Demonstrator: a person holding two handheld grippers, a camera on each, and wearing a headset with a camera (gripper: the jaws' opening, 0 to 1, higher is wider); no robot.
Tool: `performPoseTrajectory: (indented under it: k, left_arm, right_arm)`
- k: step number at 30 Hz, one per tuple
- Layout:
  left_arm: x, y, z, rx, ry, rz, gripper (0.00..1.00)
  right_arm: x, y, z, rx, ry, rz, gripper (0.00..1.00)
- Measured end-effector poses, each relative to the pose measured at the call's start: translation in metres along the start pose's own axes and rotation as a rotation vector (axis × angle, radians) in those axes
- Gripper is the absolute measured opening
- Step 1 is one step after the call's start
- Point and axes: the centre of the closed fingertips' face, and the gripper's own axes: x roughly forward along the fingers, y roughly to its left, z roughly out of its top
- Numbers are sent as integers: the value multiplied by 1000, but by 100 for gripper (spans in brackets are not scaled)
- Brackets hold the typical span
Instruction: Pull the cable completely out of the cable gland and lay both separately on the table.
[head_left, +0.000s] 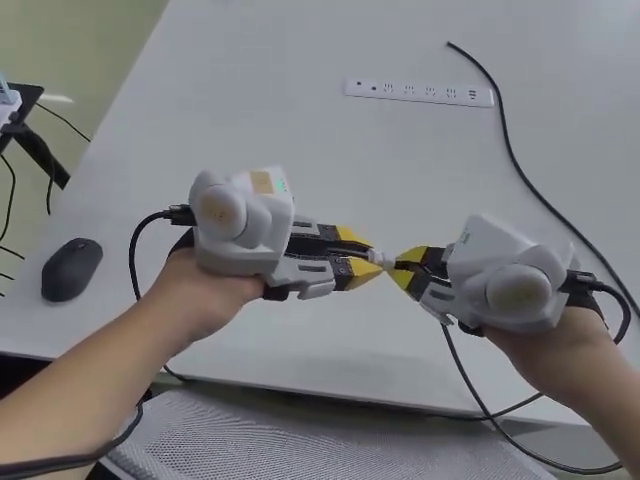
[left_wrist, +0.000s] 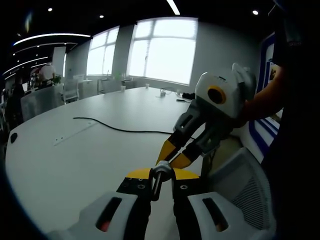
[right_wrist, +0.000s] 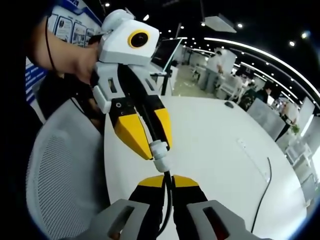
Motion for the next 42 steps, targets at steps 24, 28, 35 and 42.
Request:
performPoseTrajectory:
  k: [24, 28, 35, 42]
  left_arm:
    - [2, 0, 3, -1, -8, 9, 15]
    - [2, -1, 6, -13, -18, 10, 15]
    - [1, 0, 9, -18, -26, 17, 15]
    - [1, 1, 8, -19, -21, 25, 15]
  right_arm:
    - [-7, -10, -36, 147, 63, -28, 0]
    - [-11, -13, -42, 187, 68, -38, 0]
    - [-17, -17, -53, 227, 79, -49, 0]
    - [-20, -18, -61, 239, 84, -55, 0]
